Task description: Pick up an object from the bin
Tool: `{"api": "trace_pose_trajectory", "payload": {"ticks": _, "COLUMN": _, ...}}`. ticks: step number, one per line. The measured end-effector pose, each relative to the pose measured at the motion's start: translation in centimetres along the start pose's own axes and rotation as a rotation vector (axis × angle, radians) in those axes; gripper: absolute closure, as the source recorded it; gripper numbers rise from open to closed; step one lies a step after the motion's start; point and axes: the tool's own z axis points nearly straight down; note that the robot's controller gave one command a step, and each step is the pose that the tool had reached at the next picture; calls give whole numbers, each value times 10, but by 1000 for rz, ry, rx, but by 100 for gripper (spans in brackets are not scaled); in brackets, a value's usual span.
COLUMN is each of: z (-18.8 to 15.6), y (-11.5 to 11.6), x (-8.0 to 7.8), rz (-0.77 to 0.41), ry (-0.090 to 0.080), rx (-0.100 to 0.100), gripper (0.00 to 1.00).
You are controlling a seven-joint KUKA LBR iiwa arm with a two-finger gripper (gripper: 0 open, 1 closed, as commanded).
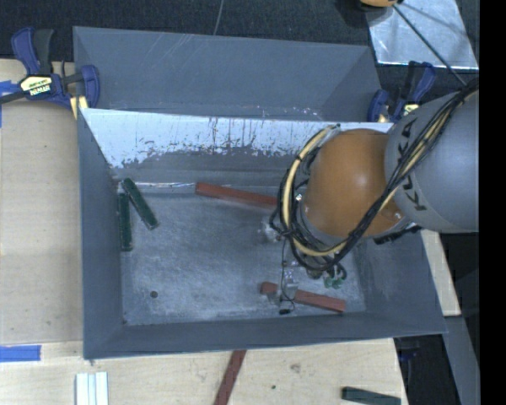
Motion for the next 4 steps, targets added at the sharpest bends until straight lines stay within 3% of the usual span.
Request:
{"api": "trace_pose_trajectory", "payload": {"ticks": 1, "z": 23, "y": -20, "x": 13, "rz": 125, "ry": 15, "rx": 1, "gripper": 0}}
{"api": "trace_pose_trajectory", "payload": {"ticks": 2, "z": 49, "y": -39, "x": 2, "rz": -197, "ry": 8, "rx": 0, "gripper": 100}}
{"api": "trace_pose_trajectory", "payload": {"ticks": 3, "z": 49, "y": -39, "x": 2, "rz": -196, "ry": 8, "rx": 0, "gripper": 100}}
{"api": "trace_pose_trajectory", "payload": {"ticks": 4, "z": -133, "y": -59, "x": 3, "rz": -106, "ry": -1, "rx": 2, "gripper": 100}}
